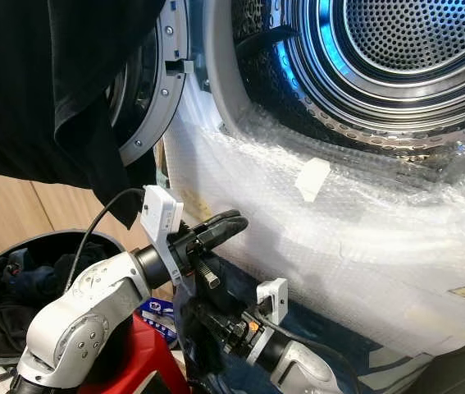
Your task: Clothes washing
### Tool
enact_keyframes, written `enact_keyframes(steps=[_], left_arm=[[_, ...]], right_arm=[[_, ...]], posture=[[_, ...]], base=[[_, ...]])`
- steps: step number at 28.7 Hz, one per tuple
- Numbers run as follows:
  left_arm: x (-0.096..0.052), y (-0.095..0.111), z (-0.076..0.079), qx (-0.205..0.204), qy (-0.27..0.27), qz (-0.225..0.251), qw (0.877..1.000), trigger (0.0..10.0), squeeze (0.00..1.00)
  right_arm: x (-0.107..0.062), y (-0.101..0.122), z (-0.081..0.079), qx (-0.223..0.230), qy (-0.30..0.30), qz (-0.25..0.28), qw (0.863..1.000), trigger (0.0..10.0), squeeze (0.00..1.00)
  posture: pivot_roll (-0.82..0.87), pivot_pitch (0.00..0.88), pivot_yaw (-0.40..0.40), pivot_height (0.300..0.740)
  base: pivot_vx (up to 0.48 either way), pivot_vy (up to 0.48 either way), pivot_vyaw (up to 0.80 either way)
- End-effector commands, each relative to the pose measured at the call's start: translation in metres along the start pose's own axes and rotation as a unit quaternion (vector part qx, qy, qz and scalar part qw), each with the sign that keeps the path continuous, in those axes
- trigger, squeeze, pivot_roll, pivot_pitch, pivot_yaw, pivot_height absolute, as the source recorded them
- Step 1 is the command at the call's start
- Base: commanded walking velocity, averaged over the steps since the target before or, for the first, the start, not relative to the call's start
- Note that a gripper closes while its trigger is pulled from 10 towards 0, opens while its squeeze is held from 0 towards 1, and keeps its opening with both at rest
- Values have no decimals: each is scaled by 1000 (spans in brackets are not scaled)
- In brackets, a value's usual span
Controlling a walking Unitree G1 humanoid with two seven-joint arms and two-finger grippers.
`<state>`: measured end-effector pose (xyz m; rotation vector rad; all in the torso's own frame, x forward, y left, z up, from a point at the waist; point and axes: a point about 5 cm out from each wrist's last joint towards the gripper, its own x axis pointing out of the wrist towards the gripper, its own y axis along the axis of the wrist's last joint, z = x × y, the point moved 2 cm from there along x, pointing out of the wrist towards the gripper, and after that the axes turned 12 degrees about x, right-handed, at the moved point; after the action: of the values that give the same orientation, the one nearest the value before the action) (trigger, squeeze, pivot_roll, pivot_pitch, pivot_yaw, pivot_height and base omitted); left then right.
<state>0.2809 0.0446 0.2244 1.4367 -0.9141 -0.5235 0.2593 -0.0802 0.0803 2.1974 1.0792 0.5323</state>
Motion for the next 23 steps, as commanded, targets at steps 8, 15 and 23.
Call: enact_keyframes(steps=[8, 15, 23], left_arm=[[7, 6, 3, 14, -12, 10, 1000, 0, 0], [8, 8, 3, 11, -11, 14, 1000, 0, 0], [6, 7, 1, 16, -6, 8, 1000, 0, 0]], right_arm=[[3, -1, 1, 12, -6, 14, 1000, 0, 0], [5, -4, 2, 12, -9, 16, 1000, 0, 0], [7, -10, -1, 16, -2, 7, 1000, 0, 0]], posture=[[34, 0, -66, 740], [37, 0, -63, 740], [41, 0, -59, 740]], base=[[0, 0, 0], [0, 0, 0], [0, 0, 0]])
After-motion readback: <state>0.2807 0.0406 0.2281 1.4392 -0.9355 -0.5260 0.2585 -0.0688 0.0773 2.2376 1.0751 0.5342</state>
